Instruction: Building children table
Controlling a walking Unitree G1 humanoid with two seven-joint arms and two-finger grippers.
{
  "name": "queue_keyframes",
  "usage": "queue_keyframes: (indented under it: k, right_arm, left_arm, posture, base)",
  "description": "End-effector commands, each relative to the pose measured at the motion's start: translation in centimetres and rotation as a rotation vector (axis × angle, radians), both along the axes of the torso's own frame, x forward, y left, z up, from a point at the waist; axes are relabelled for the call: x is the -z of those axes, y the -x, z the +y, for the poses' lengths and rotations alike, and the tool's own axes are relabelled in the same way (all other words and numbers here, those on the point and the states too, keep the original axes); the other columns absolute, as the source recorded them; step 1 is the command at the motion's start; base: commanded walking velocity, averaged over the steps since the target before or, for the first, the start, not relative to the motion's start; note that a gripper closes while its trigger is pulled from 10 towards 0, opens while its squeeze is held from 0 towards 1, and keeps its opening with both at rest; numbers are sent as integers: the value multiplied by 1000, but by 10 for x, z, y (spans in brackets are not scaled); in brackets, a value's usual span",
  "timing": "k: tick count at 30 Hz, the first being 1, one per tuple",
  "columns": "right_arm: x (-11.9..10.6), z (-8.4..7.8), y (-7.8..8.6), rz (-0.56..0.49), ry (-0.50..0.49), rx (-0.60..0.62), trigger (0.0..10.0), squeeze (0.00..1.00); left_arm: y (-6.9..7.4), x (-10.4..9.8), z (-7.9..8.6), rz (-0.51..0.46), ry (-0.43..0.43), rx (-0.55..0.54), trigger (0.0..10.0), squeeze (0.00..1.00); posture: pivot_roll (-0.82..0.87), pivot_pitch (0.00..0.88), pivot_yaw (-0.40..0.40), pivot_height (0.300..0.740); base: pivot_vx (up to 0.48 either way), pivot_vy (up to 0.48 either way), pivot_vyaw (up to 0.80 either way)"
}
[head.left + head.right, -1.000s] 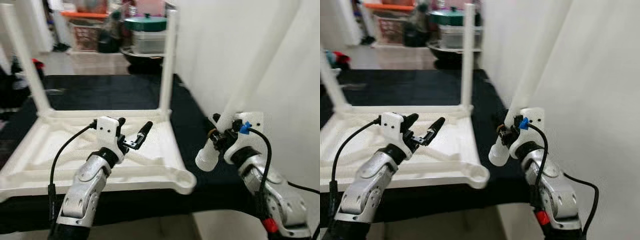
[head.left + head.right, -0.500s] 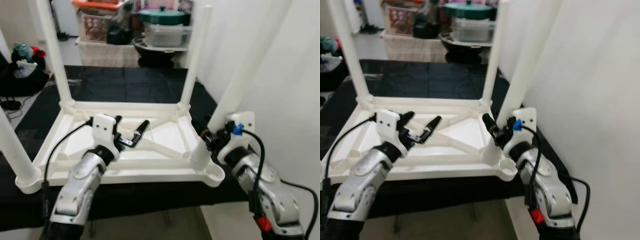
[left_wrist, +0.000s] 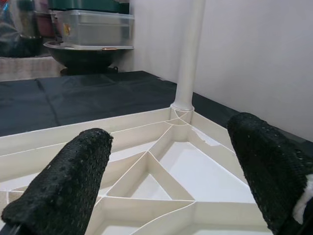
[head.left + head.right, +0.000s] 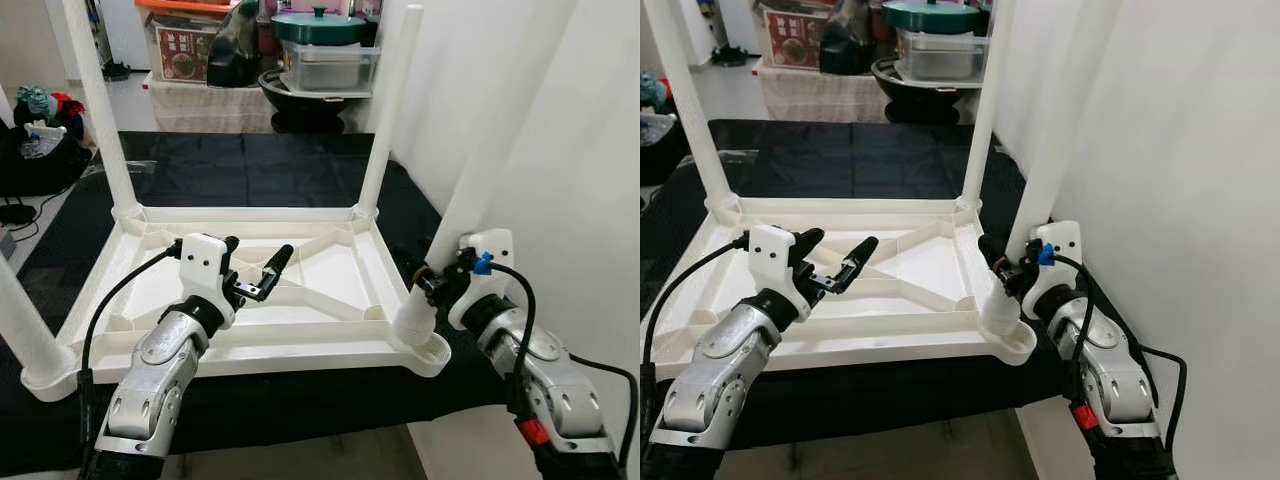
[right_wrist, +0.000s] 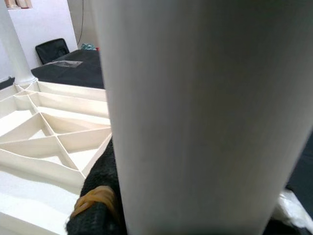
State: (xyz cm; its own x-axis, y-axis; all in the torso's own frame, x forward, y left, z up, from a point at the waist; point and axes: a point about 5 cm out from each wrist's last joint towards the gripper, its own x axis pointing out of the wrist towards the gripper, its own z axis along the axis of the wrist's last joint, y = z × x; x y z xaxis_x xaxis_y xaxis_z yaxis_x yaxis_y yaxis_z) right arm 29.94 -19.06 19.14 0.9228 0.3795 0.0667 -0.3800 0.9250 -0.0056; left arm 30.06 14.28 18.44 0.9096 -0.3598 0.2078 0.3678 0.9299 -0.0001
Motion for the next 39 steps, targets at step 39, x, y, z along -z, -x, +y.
queue_keyframes:
  k: [39]
  right_arm:
    - [54, -13, 17, 132, -42, 25, 10000, 0]
  left_arm:
    - [-4, 0, 3, 8, -28, 13, 10000, 0]
  posture:
    - [82, 0, -71, 740]
  base:
    - [0, 0, 0]
